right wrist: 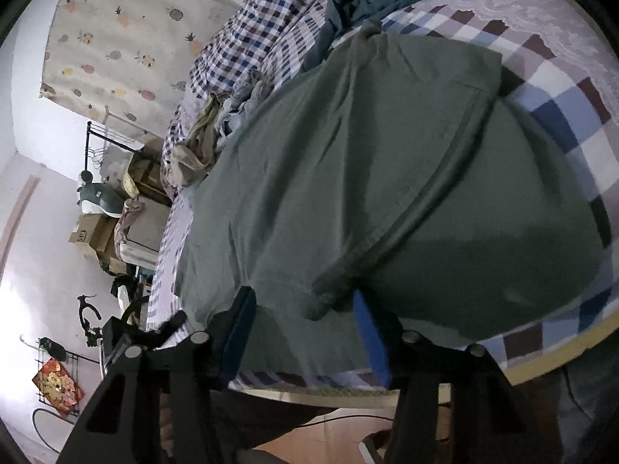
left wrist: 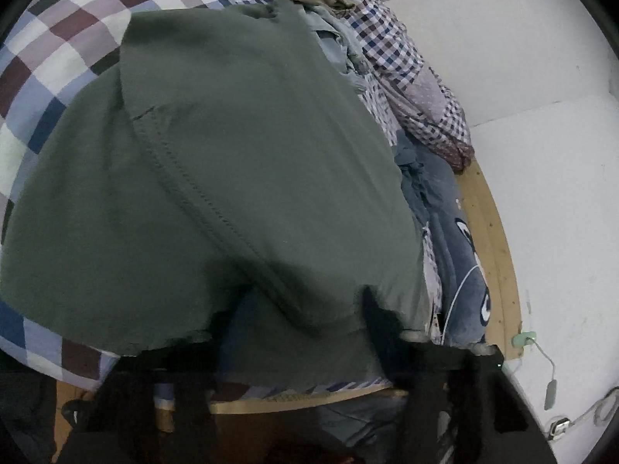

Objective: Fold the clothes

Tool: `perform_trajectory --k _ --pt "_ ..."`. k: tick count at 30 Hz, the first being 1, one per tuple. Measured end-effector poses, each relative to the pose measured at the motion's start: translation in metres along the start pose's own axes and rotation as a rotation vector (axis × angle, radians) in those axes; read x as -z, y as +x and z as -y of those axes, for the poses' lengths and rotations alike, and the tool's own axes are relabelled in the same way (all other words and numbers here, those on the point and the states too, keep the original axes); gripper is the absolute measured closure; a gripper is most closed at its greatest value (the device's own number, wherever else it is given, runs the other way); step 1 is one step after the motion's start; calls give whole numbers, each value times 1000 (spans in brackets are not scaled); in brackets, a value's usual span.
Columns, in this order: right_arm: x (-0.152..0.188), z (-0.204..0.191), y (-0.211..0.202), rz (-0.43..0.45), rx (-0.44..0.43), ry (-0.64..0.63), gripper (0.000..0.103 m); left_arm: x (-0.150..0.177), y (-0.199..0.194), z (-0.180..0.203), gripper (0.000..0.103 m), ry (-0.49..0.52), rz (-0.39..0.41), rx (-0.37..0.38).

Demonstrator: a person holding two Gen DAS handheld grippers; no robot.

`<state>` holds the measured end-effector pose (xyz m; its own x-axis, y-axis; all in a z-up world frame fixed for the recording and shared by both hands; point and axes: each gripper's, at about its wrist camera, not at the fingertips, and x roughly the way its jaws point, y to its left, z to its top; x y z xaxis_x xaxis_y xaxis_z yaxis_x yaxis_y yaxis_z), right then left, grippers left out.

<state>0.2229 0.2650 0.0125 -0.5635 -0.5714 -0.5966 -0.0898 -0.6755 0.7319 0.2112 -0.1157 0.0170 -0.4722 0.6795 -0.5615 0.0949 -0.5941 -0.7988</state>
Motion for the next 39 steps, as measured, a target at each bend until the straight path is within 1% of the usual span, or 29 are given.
perform_trajectory --k 1,2,8,9,10,11,12,13,16,18,19,21,23,25,26,27,28,29,32,34,36,38,39 --pt "-1 0 1 0 4 -1 57 -2 1 -1 65 -2 -6 -4" --pt "-1 1 3 -1 5 1 57 -3 2 -2 65 -5 -12 -4" --pt "-1 4 3 2 -1 18 61 -8 9 -3 65 -17 -26 35" --pt "0 4 1 4 -3 16 66 -9 10 -4 65 -21 -26 40" --pt "0 4 0 4 -1 7 77 -9 10 -4 65 -22 -22 42" --pt "0 3 0 4 4 -3 80 -10 10 -4 68 -23 -18 41" --pt "0 2 0 4 8 -13 85 -10 9 -5 89 -23 -13 35" --pt "1 1 0 2 15 -28 88 -10 8 -6 96 -22 -9 28" --pt "4 -15 -9 27 41 -130 93 -11 1 -4 99 -21 16 51" --pt "8 -30 -24 69 41 -203 95 -9 -12 5 100 19 55 78" --pt "10 -35 -31 81 38 -221 95 -7 -20 11 100 46 80 97" --pt "13 -33 -34 65 57 -215 95 -3 -35 22 100 90 125 129" --pt "17 -30 -35 44 79 -204 95 -1 -32 17 100 77 104 101" --pt "19 -19 -20 -20 120 -168 95 -1 -21 8 100 51 62 37" --pt "20 -11 -11 -58 142 -142 95 -2 -15 4 100 35 39 17" --pt "20 -7 -7 -72 150 -126 95 -3 -9 0 100 19 17 -3" --pt "19 -6 -8 -66 143 -114 95 -4 -3 -4 100 3 -5 -22" --pt "18 -6 -10 -55 131 -103 95 -5 0 -6 99 -2 -17 -37" --pt "13 -1 -21 -6 92 -65 88 -6 -4 -1 97 25 6 -49" --pt "10 7 -28 16 97 -22 80 -8 -10 -7 87 -11 30 -50" --pt "7 15 -33 38 94 21 73 -11 -19 -15 62 -57 66 -45" --pt "4 20 -38 60 84 47 72 -17 -35 -24 53 -101 131 -30" --pt "2 22 -40 71 79 59 70 -19 -45 -30 51 -109 164 -27"
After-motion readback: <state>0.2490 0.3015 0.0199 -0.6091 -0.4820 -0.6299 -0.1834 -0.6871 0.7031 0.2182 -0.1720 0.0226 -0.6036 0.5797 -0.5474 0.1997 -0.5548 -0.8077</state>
